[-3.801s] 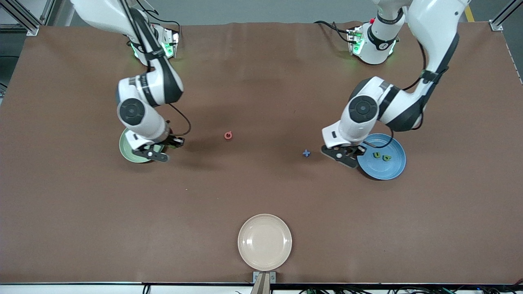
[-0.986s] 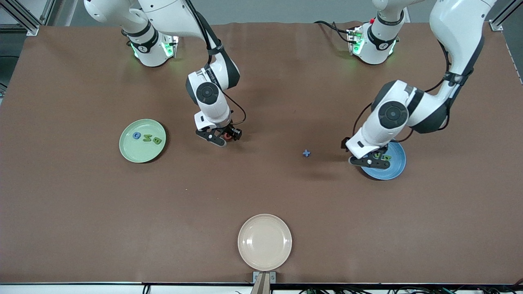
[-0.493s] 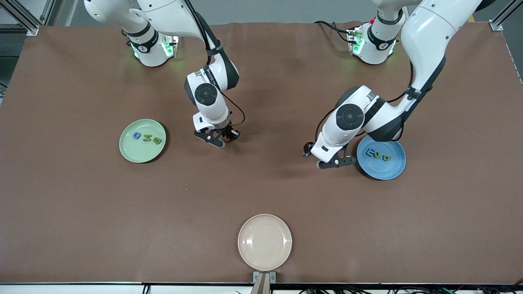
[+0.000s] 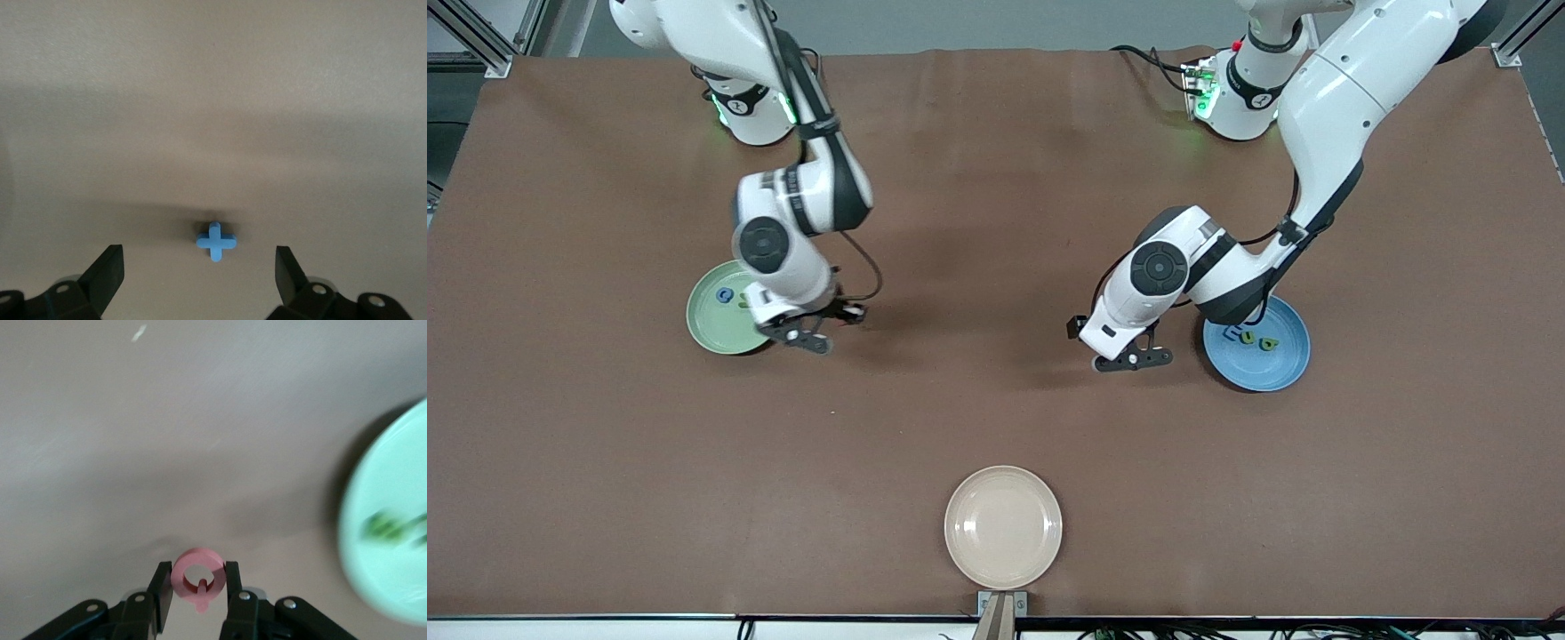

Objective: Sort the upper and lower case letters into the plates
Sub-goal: 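Drop the Q on the green plate while the left gripper grasps the x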

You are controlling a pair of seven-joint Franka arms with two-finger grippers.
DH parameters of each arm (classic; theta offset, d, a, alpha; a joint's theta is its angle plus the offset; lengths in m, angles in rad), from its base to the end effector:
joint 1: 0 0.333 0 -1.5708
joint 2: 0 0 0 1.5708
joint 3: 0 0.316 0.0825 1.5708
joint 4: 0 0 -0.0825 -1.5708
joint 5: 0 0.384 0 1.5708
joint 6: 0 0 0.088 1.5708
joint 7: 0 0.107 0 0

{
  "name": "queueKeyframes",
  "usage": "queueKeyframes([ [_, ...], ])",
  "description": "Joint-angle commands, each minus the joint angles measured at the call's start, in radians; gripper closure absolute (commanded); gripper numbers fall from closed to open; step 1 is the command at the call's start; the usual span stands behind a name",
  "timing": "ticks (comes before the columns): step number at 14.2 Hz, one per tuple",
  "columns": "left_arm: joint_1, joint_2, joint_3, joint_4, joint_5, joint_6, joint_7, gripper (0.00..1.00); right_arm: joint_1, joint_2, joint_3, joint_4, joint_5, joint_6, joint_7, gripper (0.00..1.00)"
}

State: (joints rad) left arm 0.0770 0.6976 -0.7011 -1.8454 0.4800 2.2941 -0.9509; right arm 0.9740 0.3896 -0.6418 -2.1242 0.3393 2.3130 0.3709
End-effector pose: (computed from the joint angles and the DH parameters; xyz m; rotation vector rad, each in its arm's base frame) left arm 0.5358 -0.3396 0.2143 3.1023 0.1530 -0.1353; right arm 0.5285 0.1910 0.2507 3.0830 -0.4024 -0.1465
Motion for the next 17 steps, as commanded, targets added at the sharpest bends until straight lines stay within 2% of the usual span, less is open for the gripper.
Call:
queueKeyframes([
  [1, -0.011, 0.016, 0.003, -0.001, 0.032, 0.033, -0.025, 0.01, 0.005, -0.034, -0.139, -0.066, 0.006, 0.002, -0.267, 1.0],
  [3, -0.011, 0.017, 0.005, -0.021, 0.032, 0.054, -0.025, 0.01, -0.029, -0.029, -0.194, -0.083, 0.006, 0.009, -0.419, 0.99],
  [6, -0.028, 0.017, 0.02, -0.035, 0.061, 0.059, -0.052, 0.03, -0.115, -0.029, -0.193, -0.1, 0.01, 0.019, -0.518, 0.99],
  [9, -0.031, 0.033, 0.026, -0.047, 0.084, 0.091, -0.071, 0.06, -0.118, -0.015, -0.19, -0.125, 0.012, 0.057, -0.523, 0.98],
  [13, -0.046, 0.039, 0.043, -0.051, 0.092, 0.096, -0.08, 0.14, -0.118, 0.011, -0.182, -0.125, 0.038, 0.059, -0.521, 0.87],
  [14, -0.054, 0.039, 0.052, -0.051, 0.094, 0.11, -0.086, 0.17, -0.12, 0.015, -0.173, -0.123, 0.049, 0.058, -0.521, 0.76],
  [15, -0.06, 0.039, 0.057, -0.051, 0.094, 0.117, -0.089, 0.18, -0.118, 0.015, -0.17, -0.123, 0.05, 0.057, -0.521, 0.49],
  [16, -0.062, 0.039, 0.061, -0.049, 0.094, 0.123, -0.089, 0.2, -0.118, 0.015, -0.167, -0.122, 0.052, 0.057, -0.52, 0.0],
  [17, -0.066, 0.039, 0.061, -0.049, 0.094, 0.124, -0.089, 0.21, -0.117, 0.015, -0.167, -0.12, 0.052, 0.052, -0.52, 0.0],
])
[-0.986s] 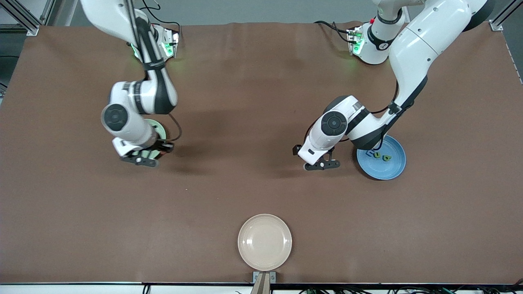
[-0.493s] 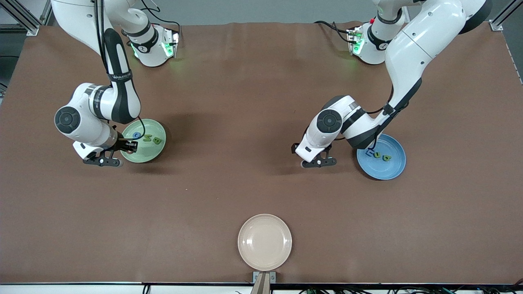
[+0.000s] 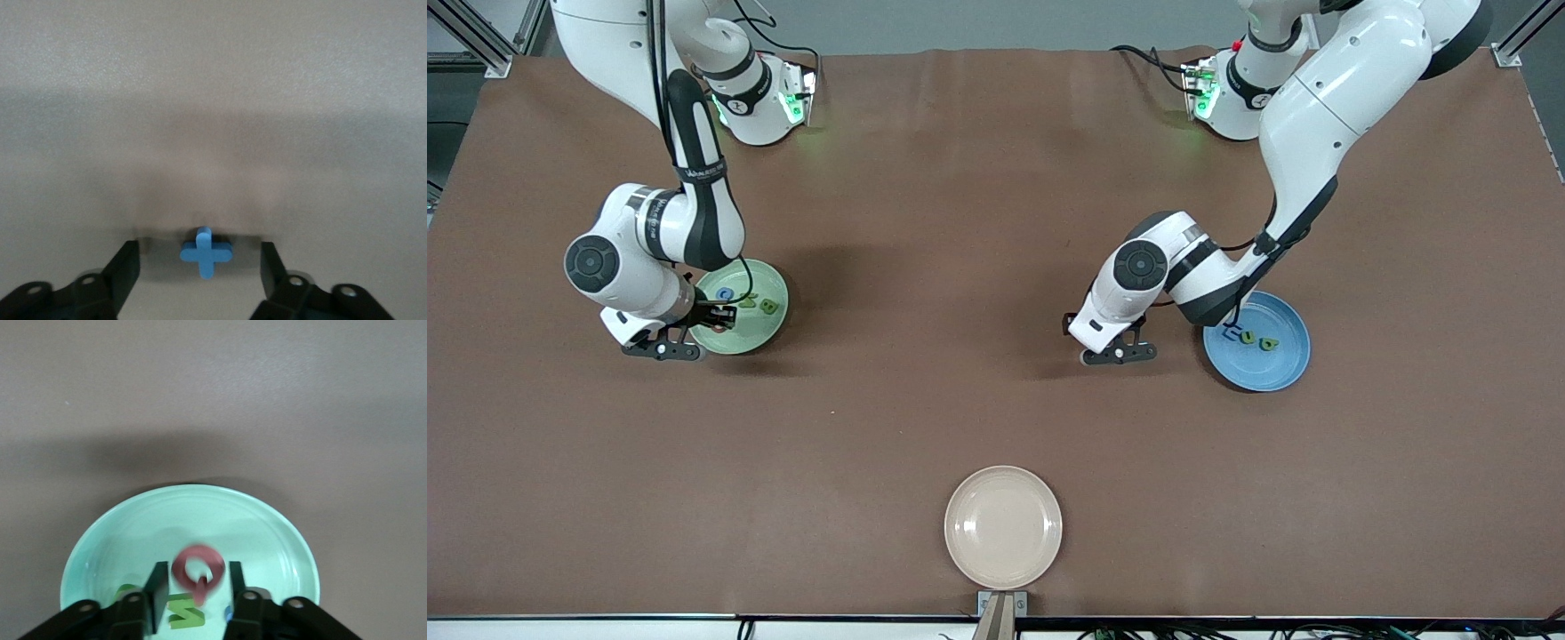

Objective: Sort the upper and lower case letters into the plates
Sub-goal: 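Drop the Q on the green plate while the left gripper grasps the x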

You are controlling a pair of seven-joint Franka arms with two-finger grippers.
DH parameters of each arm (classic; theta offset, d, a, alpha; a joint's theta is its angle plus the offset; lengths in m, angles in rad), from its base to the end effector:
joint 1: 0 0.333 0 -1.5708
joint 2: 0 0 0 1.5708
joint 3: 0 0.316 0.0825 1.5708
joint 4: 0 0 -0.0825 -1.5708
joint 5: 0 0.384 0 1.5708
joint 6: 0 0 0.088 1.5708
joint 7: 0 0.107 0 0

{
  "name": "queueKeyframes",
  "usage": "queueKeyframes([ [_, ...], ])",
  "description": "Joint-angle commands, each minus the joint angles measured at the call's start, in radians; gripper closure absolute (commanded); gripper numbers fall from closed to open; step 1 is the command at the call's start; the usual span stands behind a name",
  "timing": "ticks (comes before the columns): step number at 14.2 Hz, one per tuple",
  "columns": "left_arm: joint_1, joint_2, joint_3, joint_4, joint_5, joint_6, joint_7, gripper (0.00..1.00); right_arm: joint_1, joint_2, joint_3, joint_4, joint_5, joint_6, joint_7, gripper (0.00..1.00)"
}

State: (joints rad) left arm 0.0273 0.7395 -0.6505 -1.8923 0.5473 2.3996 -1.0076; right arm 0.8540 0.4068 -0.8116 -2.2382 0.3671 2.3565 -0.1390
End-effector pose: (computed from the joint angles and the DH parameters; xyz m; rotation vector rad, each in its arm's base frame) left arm 0.5158 -0.3476 0.1734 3.1049 0.1309 -0.1013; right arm 0.5276 0.0189 0.2298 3.0850 -0.1209 -0.1950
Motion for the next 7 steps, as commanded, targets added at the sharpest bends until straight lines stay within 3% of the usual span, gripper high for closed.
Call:
queueKeyframes([
  [1, -0.017, -0.003, 0.011, -0.002, 0.026, 0.018, -0.032, 0.23, 0.003, -0.002, 0.003, -0.003, 0.024, 0.007, -0.01, 0.0],
  [4, -0.017, -0.002, 0.012, -0.002, 0.026, 0.018, -0.032, 0.28, 0.008, -0.006, 0.002, 0.018, 0.022, -0.002, -0.01, 0.0],
  [7, -0.017, 0.001, 0.012, -0.002, 0.026, 0.018, -0.034, 0.4, -0.001, -0.013, -0.015, 0.141, 0.019, -0.176, -0.011, 0.0],
])
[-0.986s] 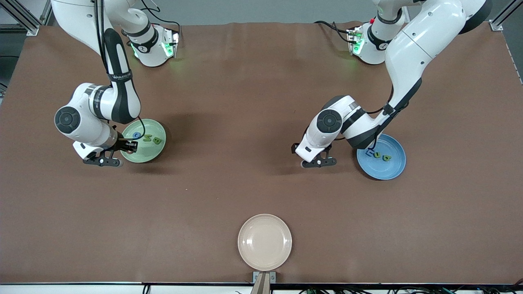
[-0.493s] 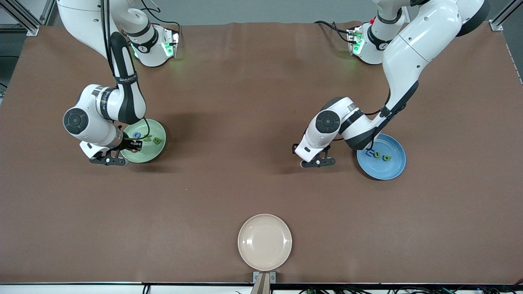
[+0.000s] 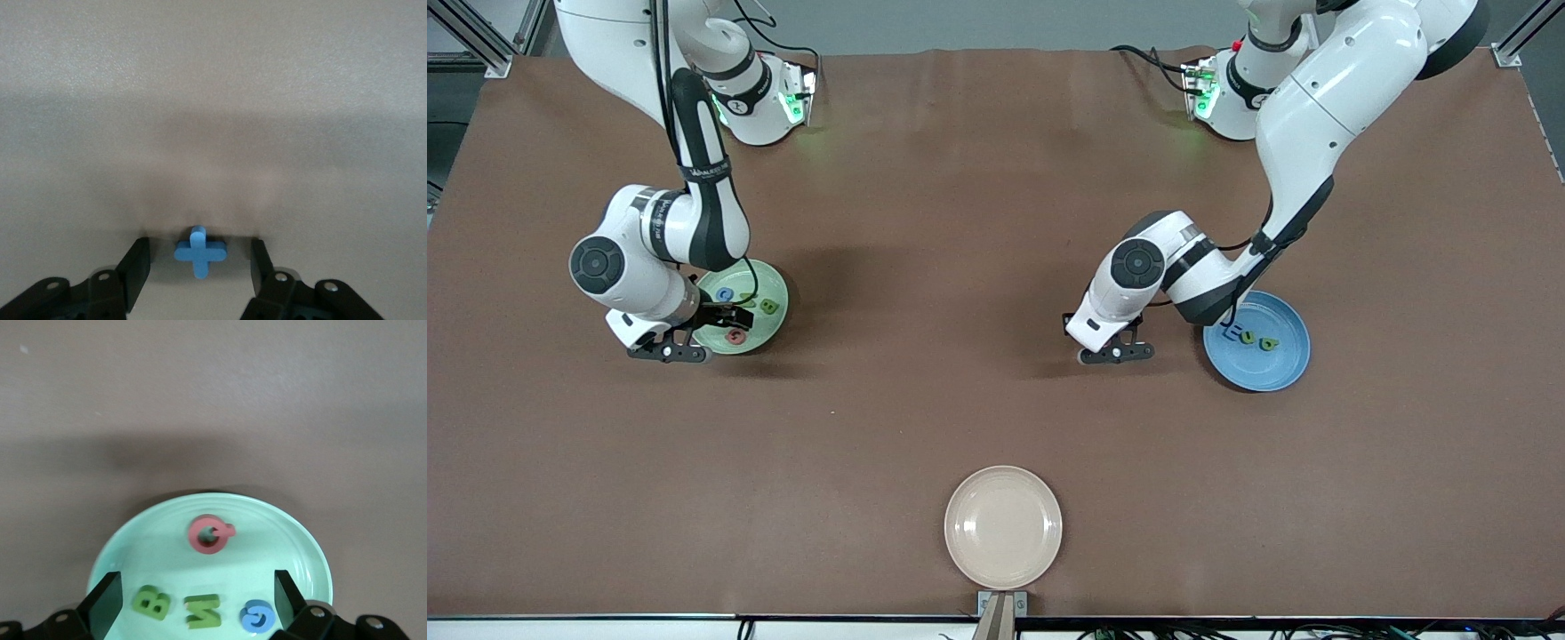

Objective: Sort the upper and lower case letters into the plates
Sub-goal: 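Drop the Q on the green plate while the left gripper grasps the x, then drop the x on the blue plate while the right gripper returns to rest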

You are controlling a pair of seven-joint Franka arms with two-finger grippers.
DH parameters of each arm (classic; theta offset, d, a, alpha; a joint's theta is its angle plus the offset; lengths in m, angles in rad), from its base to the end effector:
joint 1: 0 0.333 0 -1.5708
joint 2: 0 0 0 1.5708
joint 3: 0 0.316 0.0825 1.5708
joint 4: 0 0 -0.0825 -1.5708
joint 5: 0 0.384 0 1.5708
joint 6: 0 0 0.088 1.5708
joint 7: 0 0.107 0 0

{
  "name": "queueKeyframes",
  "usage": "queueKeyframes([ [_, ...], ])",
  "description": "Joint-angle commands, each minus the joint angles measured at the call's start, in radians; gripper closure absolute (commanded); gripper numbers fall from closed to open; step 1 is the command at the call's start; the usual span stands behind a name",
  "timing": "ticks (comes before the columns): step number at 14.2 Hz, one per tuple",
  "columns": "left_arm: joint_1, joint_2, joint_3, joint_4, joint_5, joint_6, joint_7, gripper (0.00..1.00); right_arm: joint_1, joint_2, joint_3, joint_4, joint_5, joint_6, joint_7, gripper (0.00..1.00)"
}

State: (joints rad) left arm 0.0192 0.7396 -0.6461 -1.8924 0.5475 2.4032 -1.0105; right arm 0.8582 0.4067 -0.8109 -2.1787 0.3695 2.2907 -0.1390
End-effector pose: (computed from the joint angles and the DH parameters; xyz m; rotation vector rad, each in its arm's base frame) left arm 0.5143 -0.3499 0.1726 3.1055 0.1279 -0.0984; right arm 0.5417 0.0310 0.2456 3.1039 -0.0944 -0.2080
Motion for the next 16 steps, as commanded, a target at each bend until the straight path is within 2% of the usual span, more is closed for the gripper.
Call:
queueKeyframes([
  [1, -0.008, 0.001, 0.008, -0.001, 0.026, 0.014, -0.031, 0.42, -0.01, -0.012, -0.043, 0.144, 0.012, -0.193, -0.014, 0.0],
  [3, -0.008, 0.001, 0.008, 0.001, 0.026, 0.014, -0.03, 0.45, -0.013, -0.012, -0.097, 0.27, 0.002, -0.358, -0.017, 0.0],
  [5, -0.008, 0.001, 0.008, 0.003, 0.028, 0.014, -0.03, 0.52, -0.031, -0.011, -0.132, 0.426, -0.049, -0.543, -0.028, 0.0],
  [7, -0.01, 0.001, 0.008, 0.003, 0.028, 0.014, -0.03, 0.55, -0.099, -0.011, -0.132, 0.572, -0.061, -0.692, -0.018, 0.0],
  [9, -0.01, 0.001, 0.008, 0.003, 0.029, 0.014, -0.03, 0.63, -0.146, -0.005, -0.129, 0.704, -0.061, -0.766, -0.024, 0.0],
  [12, -0.008, 0.001, 0.006, 0.003, 0.04, 0.014, -0.03, 0.73, -0.191, -0.008, -0.128, 0.743, -0.05, -0.774, -0.025, 0.0],
  [14, -0.008, -0.002, 0.006, 0.004, 0.042, 0.014, -0.031, 0.82, -0.177, -0.005, -0.122, 0.751, -0.052, -0.766, -0.013, 0.0],
  [16, -0.007, -0.009, 0.006, 0.009, 0.042, 0.004, -0.03, 0.83, -0.17, -0.011, -0.12, 0.758, -0.05, -0.774, -0.014, 0.0],
])
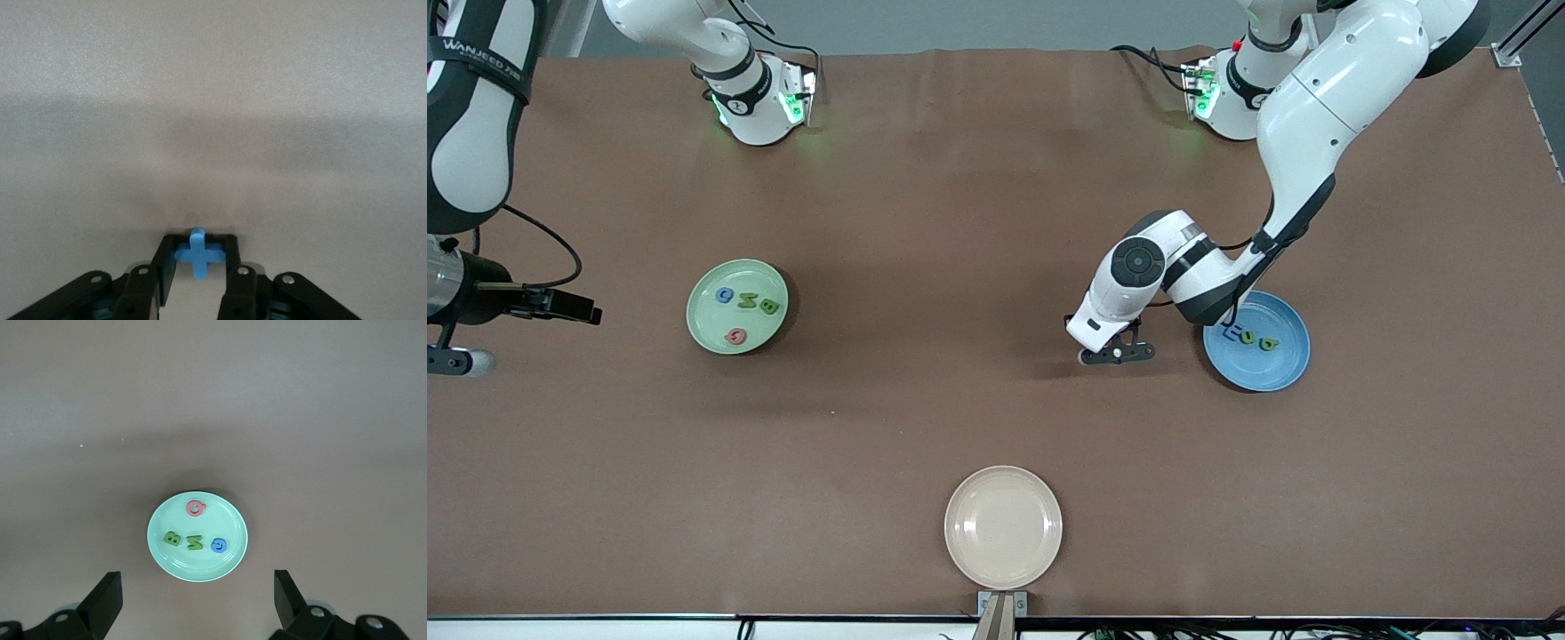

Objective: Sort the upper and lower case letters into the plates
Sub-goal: 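Drop the x on the blue plate while the right gripper returns to rest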

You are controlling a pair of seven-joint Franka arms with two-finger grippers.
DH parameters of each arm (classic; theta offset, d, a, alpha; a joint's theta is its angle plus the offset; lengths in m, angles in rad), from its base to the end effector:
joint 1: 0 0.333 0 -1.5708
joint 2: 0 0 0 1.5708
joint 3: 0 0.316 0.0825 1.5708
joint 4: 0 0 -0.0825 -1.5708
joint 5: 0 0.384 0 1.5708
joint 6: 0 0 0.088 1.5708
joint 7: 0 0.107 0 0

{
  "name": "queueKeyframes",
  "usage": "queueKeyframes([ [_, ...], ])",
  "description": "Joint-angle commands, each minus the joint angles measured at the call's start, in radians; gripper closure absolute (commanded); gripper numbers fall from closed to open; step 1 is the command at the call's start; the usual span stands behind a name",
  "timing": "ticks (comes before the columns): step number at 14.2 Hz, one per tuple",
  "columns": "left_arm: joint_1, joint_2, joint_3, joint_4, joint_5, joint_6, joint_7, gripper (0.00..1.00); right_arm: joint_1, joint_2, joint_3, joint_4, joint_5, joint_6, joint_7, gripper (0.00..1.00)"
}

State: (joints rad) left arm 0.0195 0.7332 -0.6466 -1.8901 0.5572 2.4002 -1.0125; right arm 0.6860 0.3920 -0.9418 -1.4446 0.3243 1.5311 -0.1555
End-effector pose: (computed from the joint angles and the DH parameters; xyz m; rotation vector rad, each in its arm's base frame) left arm 0.5161 -0.3498 0.1764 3.1107 0.1210 -0.0798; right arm 0.6240 -0.0364 0.5248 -3.0922 0.1508 0.2199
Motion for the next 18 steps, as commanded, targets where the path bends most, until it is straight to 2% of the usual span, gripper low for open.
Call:
queueKeyframes([
  [1, -0.006, -0.014, 0.007, 0.008, 0.032, 0.001, -0.026, 0.83, 0.021, 0.004, 0.008, 0.027, -0.014, -0.014, 0.005, 0.0],
  [4, 0.01, -0.08, 0.001, 0.029, 0.03, -0.093, -0.002, 0.83, 0.021, 0.001, 0.0, 0.036, -0.013, -0.032, 0.002, 0.0],
  [6, 0.028, -0.13, 0.001, 0.043, 0.03, -0.169, 0.093, 0.83, 0.018, 0.002, 0.0, 0.058, -0.014, -0.075, 0.004, 0.0],
  [7, 0.068, -0.158, -0.004, 0.04, 0.02, -0.19, 0.151, 0.83, 0.026, 0.002, 0.005, 0.059, -0.019, -0.075, 0.005, 0.0],
  [9, 0.202, -0.196, -0.069, 0.008, 0.015, -0.21, 0.257, 0.83, 0.008, -0.001, 0.029, 0.059, -0.015, -0.088, 0.068, 0.0],
  [11, 0.379, -0.209, -0.172, -0.061, 0.02, -0.21, 0.359, 0.83, -0.109, -0.03, 0.172, 0.081, -0.033, -0.103, 0.067, 0.0],
  [13, 0.549, -0.209, -0.263, -0.127, 0.038, -0.208, 0.455, 0.83, -0.244, -0.079, 0.364, 0.082, -0.129, -0.094, 0.068, 0.0],
  [15, 0.649, -0.203, -0.288, -0.168, 0.12, -0.194, 0.523, 0.83, -0.391, -0.125, 0.565, 0.075, -0.223, -0.085, 0.071, 0.0],
  [16, 0.669, -0.192, -0.286, -0.178, 0.147, -0.175, 0.55, 0.83, -0.442, -0.143, 0.621, 0.072, -0.235, -0.088, 0.071, 0.0],
  [18, 0.691, -0.16, -0.281, -0.187, 0.19, -0.129, 0.612, 0.83, -0.497, -0.183, 0.662, 0.037, -0.238, -0.094, 0.068, 0.0],
])
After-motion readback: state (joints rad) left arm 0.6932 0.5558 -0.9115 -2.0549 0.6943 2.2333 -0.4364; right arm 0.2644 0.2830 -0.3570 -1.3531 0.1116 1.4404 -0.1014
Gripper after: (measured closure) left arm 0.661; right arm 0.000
